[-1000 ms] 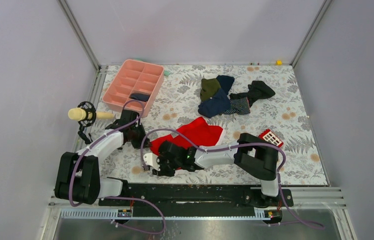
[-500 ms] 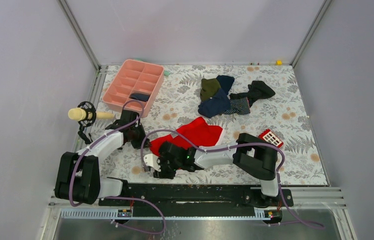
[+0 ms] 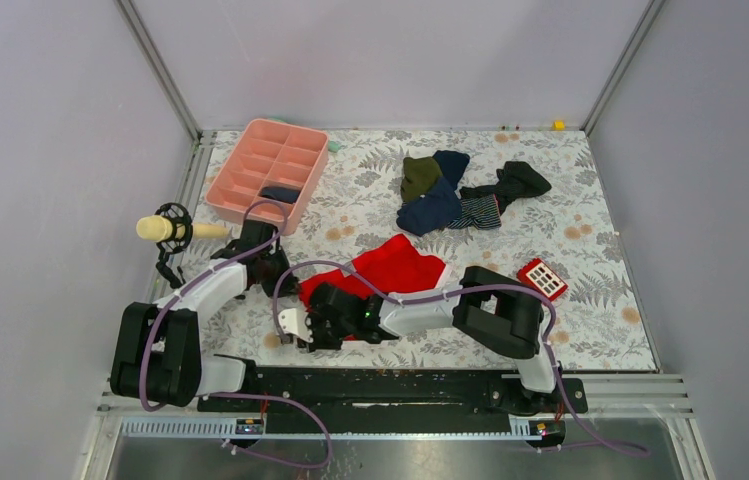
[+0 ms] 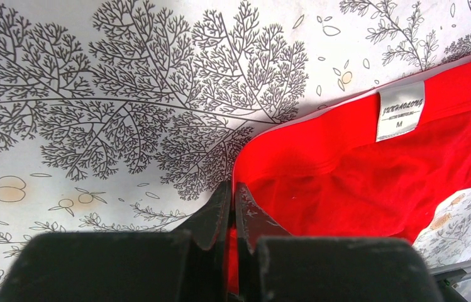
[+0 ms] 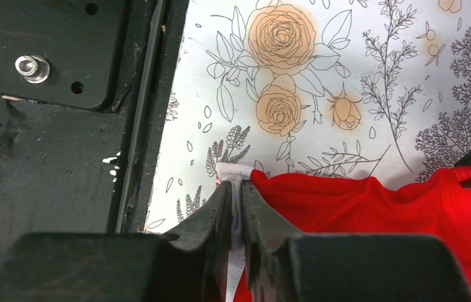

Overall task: Roll the underwear
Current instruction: Fold the underwear at the center of the board.

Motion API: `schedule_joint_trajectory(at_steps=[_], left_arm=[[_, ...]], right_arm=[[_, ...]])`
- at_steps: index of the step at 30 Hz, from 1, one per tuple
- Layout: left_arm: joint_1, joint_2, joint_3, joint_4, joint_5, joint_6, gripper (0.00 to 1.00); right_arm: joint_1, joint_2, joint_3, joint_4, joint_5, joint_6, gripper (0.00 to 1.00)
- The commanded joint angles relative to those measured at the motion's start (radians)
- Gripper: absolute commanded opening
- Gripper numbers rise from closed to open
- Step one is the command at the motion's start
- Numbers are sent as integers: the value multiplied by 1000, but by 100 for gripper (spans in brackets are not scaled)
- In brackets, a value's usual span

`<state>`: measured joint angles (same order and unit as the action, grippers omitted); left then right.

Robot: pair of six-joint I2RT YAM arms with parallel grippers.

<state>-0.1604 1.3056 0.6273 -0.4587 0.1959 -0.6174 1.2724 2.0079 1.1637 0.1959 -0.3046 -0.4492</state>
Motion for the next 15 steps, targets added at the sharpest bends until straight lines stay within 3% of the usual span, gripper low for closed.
schedule_joint_trajectory(at_steps=[1, 3, 15], left_arm=[[9, 2, -4, 34, -30, 16, 0], [13, -1, 4, 30, -34, 25, 0], [17, 97, 330, -87, -50, 195, 0]], right_arm=[[16, 44, 13, -48, 9, -29, 10], [16, 24, 7, -28, 8, -16, 0], [-6, -130, 16, 182, -77, 289, 0]])
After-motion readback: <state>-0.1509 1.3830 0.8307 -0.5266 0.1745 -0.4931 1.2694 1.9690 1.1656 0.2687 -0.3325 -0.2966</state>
